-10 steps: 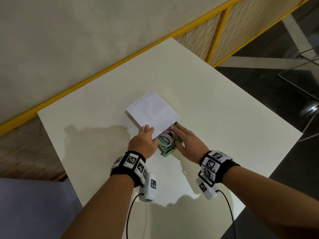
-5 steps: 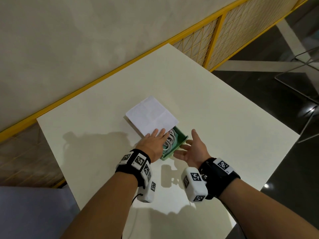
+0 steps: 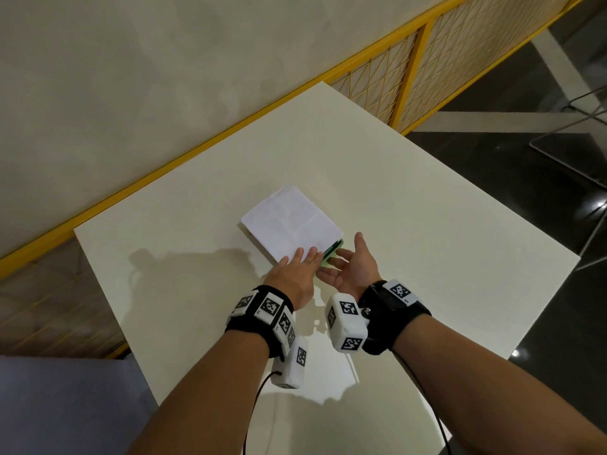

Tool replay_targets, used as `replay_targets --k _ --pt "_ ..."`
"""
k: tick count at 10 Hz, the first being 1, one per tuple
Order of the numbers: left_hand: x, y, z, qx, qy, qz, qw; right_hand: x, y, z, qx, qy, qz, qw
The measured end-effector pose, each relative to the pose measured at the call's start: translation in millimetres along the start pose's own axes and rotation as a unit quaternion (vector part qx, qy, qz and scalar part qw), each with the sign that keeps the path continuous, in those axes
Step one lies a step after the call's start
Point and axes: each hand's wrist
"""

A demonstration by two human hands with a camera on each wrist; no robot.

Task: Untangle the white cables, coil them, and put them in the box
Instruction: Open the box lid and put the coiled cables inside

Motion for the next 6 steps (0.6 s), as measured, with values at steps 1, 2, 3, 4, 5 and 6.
replay_targets --k 1,2,3,4,5,6 --pt "1 0 0 0.000 -0.007 0.003 1.000 8 2 1 0.002 0.010 -0.010 1.000" --pt "0 -1 0 0.004 -0.003 0.002 1.000 12 4 1 -0.006 -0.003 -0.006 1.000" --pt "1 -1 0 0.002 -0.010 0.003 1.000 10 5 -2 -0.007 -0.016 -0.010 1.000" --pt "2 0 0 -0.003 -0.016 0.004 1.000 3 7 -2 -0.002 -0.034 -0.010 0.999" --pt "0 -4 -3 0.023 -0.077 0.055 0.995 -8 5 -1 -0.011 -0.082 0.010 0.997" --pt "16 -19 -10 0.056 -0.162 0.221 0.960 -32 -6 0 -0.018 -0.102 0.023 0.994"
Point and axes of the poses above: each hand's wrist, its own y-axis towards the middle knuckle, its own x-axis out of the palm, z = x × y, and after that the axes turned 1 degree about -z, right-handed
